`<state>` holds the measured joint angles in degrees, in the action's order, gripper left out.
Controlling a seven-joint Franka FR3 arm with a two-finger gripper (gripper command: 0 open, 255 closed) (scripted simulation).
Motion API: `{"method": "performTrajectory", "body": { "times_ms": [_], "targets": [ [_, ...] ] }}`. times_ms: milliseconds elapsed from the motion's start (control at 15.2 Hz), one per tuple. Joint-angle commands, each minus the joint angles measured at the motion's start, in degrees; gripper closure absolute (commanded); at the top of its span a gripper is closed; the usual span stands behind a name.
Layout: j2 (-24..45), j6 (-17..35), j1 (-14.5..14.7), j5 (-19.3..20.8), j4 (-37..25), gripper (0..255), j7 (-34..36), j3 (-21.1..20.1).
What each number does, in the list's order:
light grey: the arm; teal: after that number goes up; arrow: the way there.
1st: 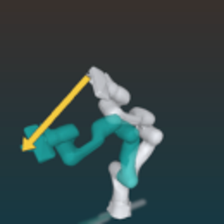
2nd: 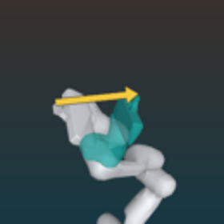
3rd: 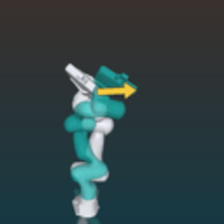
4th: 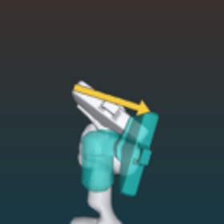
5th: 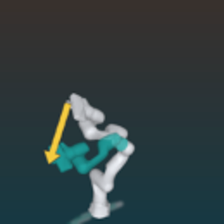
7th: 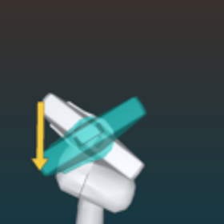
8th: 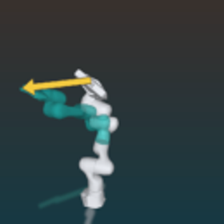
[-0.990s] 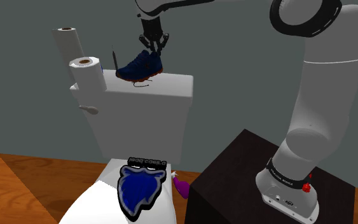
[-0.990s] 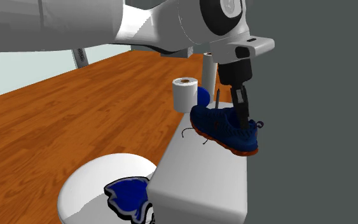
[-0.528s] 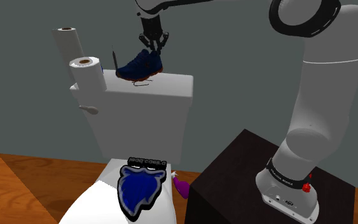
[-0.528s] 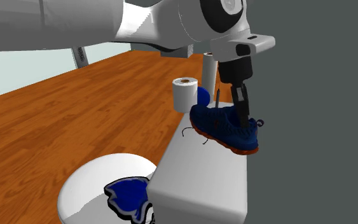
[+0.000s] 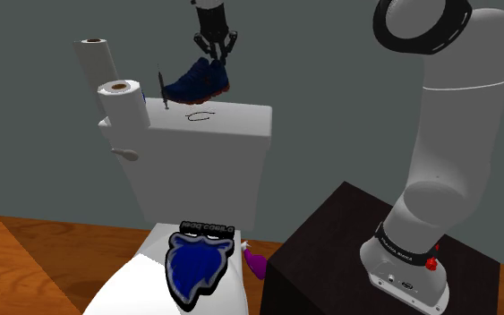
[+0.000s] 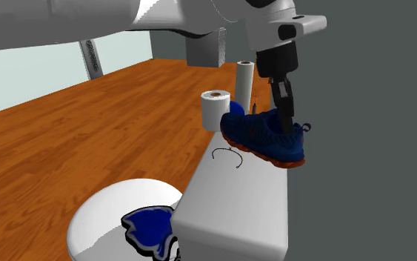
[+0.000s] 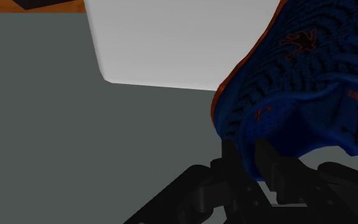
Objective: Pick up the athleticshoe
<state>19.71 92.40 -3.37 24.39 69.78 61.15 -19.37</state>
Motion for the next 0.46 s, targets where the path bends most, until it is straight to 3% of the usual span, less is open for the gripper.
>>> {"method": "performTrajectory", "body": {
  "times_ms": [0,396],
  "targets": [
    [0.6,-1.9,0.4,0.3,-2.8,255,-0.5,0.0],
    [2.5,-6.0,1.5,0.9,-8.8,255,-1.6,0.1]
  ]
}}
